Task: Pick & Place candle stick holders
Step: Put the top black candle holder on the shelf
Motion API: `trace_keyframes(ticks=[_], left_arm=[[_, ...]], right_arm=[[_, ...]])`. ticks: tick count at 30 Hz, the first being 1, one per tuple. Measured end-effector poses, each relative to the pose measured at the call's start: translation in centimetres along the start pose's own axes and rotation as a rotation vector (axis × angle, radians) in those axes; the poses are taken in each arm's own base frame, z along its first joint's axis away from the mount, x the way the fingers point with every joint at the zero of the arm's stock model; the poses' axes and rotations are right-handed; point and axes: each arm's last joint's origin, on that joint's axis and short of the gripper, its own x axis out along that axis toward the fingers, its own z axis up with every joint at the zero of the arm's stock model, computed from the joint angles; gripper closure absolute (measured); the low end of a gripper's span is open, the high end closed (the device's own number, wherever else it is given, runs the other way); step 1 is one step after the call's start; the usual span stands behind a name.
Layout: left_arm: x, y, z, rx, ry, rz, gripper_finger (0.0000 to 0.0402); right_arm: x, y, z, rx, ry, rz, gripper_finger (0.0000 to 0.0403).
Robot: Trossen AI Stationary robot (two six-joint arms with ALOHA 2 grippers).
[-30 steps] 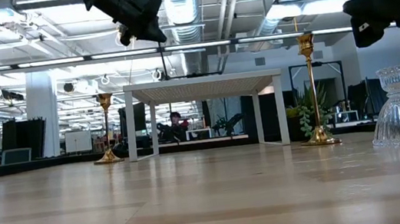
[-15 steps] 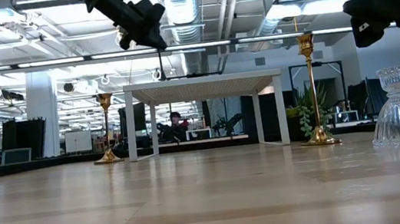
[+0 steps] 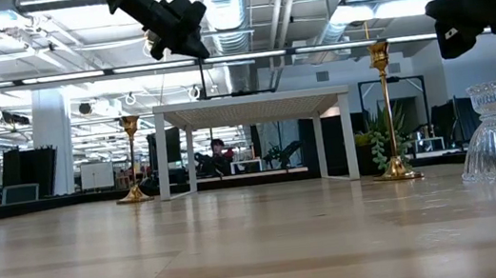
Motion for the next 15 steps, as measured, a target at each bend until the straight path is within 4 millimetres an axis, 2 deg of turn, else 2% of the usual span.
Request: trace_keyframes(ticks=[7, 15], left_arm=[[0.0, 0.0, 0.05, -0.022, -0.005, 0.0, 0.0334], [0.0, 0.0, 0.08, -0.03, -0.008, 0.0, 0.0326]], right_arm=[[0.0, 0.0, 0.0, 0.0, 0.0, 0.0, 0.0403], [0.0, 0.0, 0.0, 0.002, 0.0, 0.0, 0.0403]])
